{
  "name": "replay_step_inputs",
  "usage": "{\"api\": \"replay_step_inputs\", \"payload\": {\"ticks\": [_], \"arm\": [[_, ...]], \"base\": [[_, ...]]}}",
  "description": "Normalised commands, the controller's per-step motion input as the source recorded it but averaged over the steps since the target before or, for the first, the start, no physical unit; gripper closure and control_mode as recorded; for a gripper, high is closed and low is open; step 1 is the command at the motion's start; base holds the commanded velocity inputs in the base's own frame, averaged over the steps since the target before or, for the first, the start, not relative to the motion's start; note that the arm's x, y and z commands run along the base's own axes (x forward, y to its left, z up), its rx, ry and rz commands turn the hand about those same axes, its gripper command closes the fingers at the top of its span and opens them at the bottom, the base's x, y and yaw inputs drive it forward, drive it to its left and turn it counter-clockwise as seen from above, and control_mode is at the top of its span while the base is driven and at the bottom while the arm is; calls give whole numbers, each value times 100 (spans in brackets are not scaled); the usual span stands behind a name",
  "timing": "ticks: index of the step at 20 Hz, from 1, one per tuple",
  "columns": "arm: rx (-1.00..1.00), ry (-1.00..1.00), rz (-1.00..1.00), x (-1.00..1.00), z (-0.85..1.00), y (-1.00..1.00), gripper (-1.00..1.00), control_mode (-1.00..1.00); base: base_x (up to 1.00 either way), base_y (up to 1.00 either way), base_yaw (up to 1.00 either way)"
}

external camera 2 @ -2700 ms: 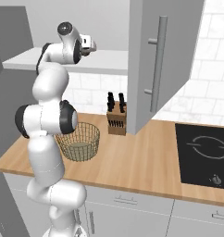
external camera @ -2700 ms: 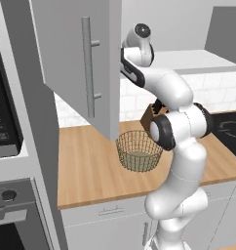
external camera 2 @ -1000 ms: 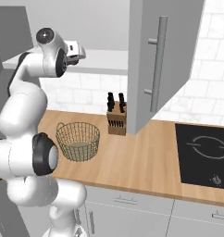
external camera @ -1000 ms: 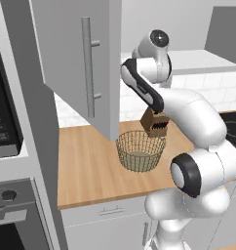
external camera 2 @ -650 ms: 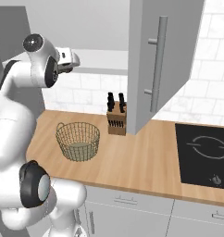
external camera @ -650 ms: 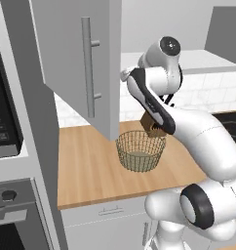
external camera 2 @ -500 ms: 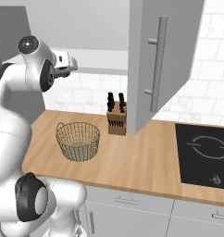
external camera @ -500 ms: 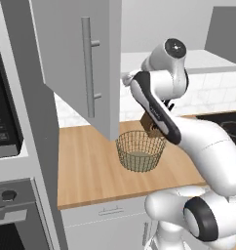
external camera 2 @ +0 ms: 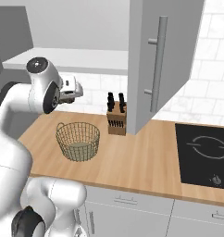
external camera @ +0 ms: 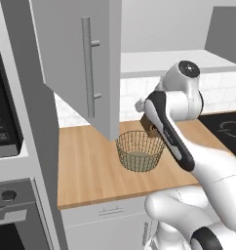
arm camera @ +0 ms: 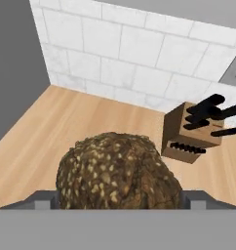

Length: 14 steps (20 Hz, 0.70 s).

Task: Open the cabinet, pick up the bread from the cabinet and place it in the basket. Then move the basket to the dining counter.

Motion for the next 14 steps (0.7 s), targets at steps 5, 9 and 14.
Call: {"api": "replay_step_inputs", "payload": {"ticks": [5,9,14], "arm": [[0,9,5,30,-100,-19,100,-100],[-2,7,9,49,-92,0,100,-100],[-5,9,9,49,-88,0,100,-100]], "base": [[0,0,0],[0,0,0],[0,0,0]]}}
